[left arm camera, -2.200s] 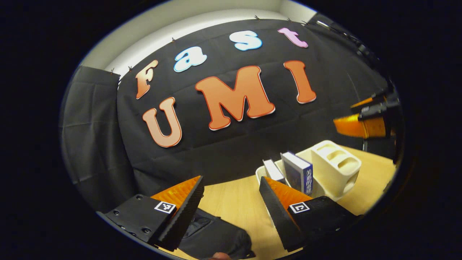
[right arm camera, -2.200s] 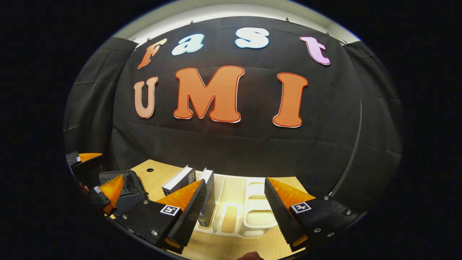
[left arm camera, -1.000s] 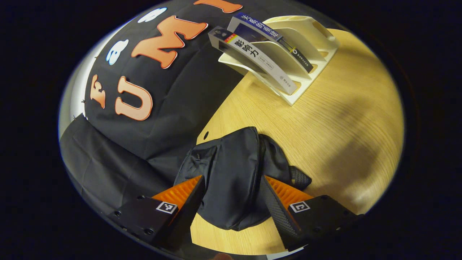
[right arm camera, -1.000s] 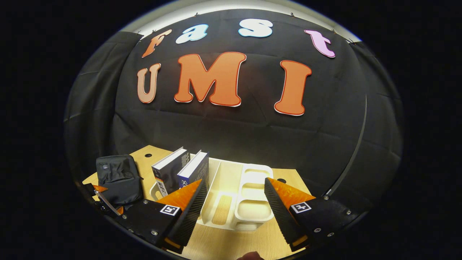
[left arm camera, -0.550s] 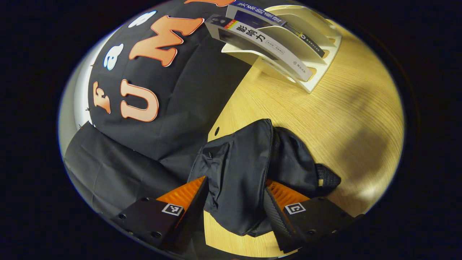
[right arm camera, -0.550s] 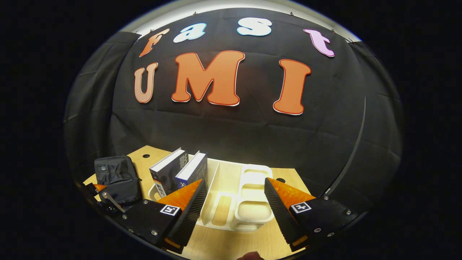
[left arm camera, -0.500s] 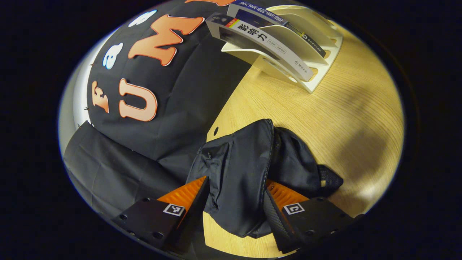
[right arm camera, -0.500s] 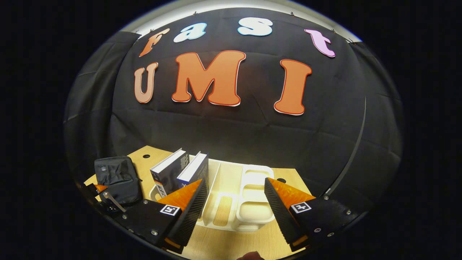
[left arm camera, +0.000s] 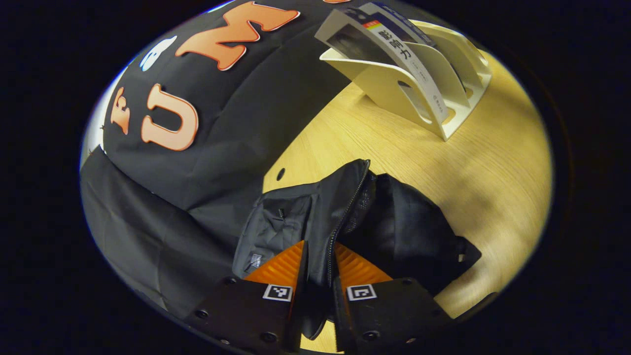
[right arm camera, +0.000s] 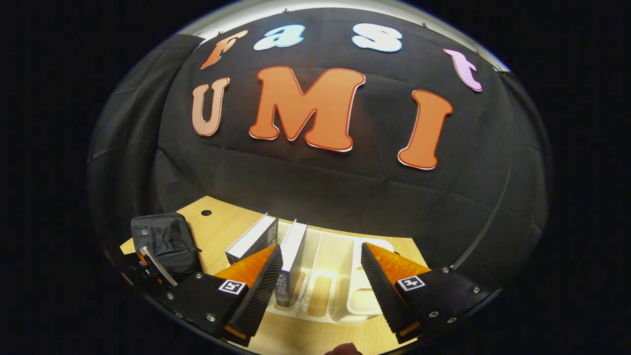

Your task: Open the schoolbag, grab two books from the bookshelf and put them into the schoolbag.

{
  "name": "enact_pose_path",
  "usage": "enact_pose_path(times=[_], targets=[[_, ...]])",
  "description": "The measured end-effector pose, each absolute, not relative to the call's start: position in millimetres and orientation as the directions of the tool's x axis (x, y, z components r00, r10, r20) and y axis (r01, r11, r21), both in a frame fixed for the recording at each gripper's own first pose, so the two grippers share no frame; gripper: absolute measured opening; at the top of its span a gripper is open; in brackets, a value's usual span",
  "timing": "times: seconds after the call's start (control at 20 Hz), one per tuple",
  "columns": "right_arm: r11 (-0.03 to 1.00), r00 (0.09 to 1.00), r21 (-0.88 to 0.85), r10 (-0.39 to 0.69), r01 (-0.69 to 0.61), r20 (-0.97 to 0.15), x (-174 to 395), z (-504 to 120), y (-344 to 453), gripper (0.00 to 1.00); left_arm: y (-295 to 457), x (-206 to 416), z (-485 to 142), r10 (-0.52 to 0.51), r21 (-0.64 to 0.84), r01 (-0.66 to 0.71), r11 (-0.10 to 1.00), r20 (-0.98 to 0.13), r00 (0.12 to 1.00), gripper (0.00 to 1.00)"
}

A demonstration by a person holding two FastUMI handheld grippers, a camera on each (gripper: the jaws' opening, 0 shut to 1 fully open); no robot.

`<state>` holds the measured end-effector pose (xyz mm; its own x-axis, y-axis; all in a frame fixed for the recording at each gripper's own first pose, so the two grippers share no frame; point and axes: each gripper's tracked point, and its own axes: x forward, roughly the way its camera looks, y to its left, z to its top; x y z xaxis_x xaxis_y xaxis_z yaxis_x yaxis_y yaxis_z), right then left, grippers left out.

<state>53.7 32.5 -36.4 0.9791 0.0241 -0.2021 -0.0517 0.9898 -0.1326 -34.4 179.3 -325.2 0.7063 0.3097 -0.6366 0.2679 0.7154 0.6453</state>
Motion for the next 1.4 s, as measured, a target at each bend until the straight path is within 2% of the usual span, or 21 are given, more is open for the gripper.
enact_pose_path(times=[0.2,0.45,0.75,1.0,1.25,1.4], targets=[[0.992,0.957,-0.103,0.041,-0.073,-0.287,62.3,-43.6,60.2,0.95,185.8,-30.6,-308.5,0.225,0.550,0.322,0.771,-0.708,0.669,0.13],[0.978,0.931,-0.176,0.038,-0.108,-0.362,73.4,-43.6,85.5,0.96,197.4,-25.3,-279.4,0.102,0.399,0.377,0.836,-0.787,0.608,0.08],[0.965,0.869,-0.220,0.016,-0.143,-0.494,96.0,-47.6,112.7,0.96,222.4,-12.0,-238.9,-0.053,0.227,0.443,0.867,-0.843,0.535,0.08],[0.974,0.777,-0.174,0.006,-0.148,-0.629,105.3,-63.7,129.6,0.98,235.8,2.0,-216.8,-0.185,0.064,0.473,0.879,-0.868,0.461,0.08],[0.991,0.677,-0.075,0.023,-0.115,-0.736,121.9,-79.3,147.7,0.98,248.5,8.9,-195.7,-0.259,-0.001,0.525,0.851,-0.871,0.418,0.08],[0.996,0.596,-0.003,0.051,-0.090,-0.802,125.8,-91.9,156.8,0.98,259.4,16.4,-188.5,-0.251,0.018,0.549,0.836,-0.876,0.412,0.07]])
